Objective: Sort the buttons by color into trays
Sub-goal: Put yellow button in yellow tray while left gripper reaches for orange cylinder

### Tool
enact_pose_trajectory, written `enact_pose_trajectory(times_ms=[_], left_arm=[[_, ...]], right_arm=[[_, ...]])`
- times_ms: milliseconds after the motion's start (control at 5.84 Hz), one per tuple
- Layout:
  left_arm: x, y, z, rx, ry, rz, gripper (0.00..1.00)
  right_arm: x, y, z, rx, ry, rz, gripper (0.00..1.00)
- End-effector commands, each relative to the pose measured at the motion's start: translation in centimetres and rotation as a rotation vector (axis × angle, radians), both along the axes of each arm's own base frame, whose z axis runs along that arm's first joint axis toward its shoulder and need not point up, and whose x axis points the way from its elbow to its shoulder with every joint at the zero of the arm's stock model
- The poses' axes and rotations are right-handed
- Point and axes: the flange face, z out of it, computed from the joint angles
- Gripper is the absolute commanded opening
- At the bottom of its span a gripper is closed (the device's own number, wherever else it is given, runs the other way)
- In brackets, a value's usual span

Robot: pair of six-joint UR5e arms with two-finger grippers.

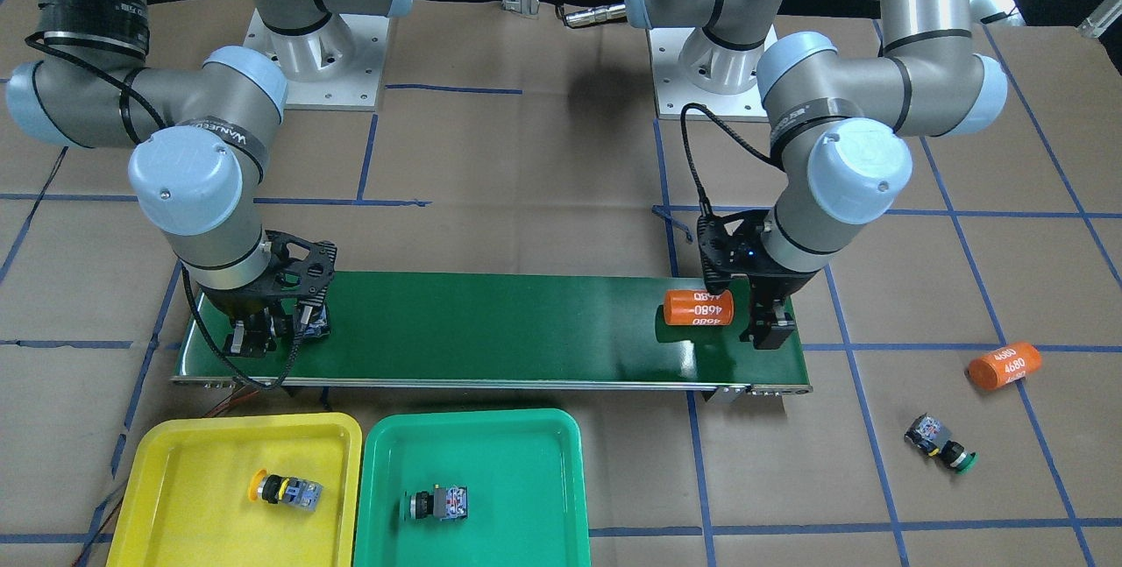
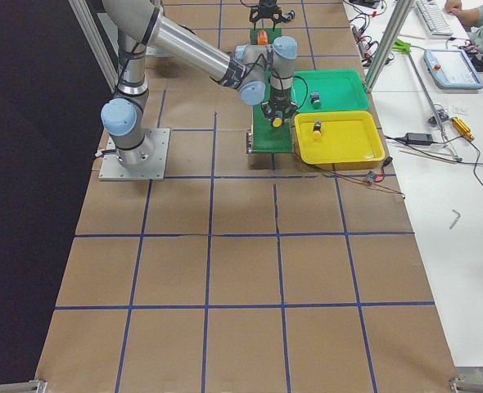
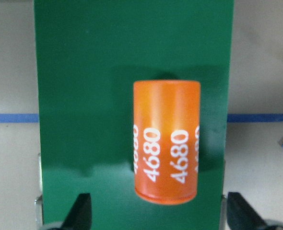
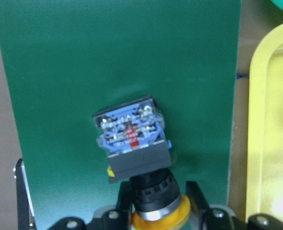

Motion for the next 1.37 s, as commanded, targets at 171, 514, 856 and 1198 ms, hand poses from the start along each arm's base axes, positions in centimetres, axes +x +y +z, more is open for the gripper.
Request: enact_pose_trajectory(times_ms=[171,514,856,1198], left_arm=[[16.4,0.2,0.7,-0.014,0.003,0.267,0.99],[26.9,0.5,0.2,-0.037,0.062,0.444,0.99],[31.8,-0.9,0.1,-0.069,0.053,0.496,0.99],[35.3,-3.5,-2.5,-0.051,-0.002,0.393,0.98]], right_arm=[[0.0,-0.9,6.2,-0.096,-0.009,-0.024,0.03],[-0.5,-10.7,5.9,-0.155,-0.012,-0.065,0.04],[-2.2,-17.2,2.0,-0.157,-0.012,-0.099,0.04],[-2.3,-20.0,-2.5,-0.135,-0.018,-0.12,0.05]])
